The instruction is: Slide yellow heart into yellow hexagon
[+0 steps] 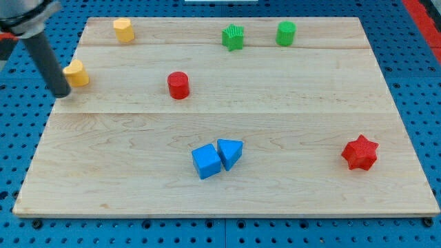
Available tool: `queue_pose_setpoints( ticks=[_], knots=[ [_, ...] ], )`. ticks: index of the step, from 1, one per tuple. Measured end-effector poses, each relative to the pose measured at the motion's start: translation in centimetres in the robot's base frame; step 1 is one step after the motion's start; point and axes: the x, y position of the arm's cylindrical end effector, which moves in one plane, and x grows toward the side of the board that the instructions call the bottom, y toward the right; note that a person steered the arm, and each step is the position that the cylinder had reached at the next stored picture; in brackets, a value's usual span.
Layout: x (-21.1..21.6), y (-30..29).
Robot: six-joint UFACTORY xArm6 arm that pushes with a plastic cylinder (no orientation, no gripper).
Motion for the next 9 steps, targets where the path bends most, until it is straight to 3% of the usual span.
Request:
queue_pose_setpoints(
  ticks=[2,3,4,6,8,9],
  knots=[
    [-5.7,9.3],
    [-1.6,9.5],
    [0.3,3.3],
    [-4.1,1.8],
    [-11.2,9.1],
    [-12.0,9.8]
  ],
)
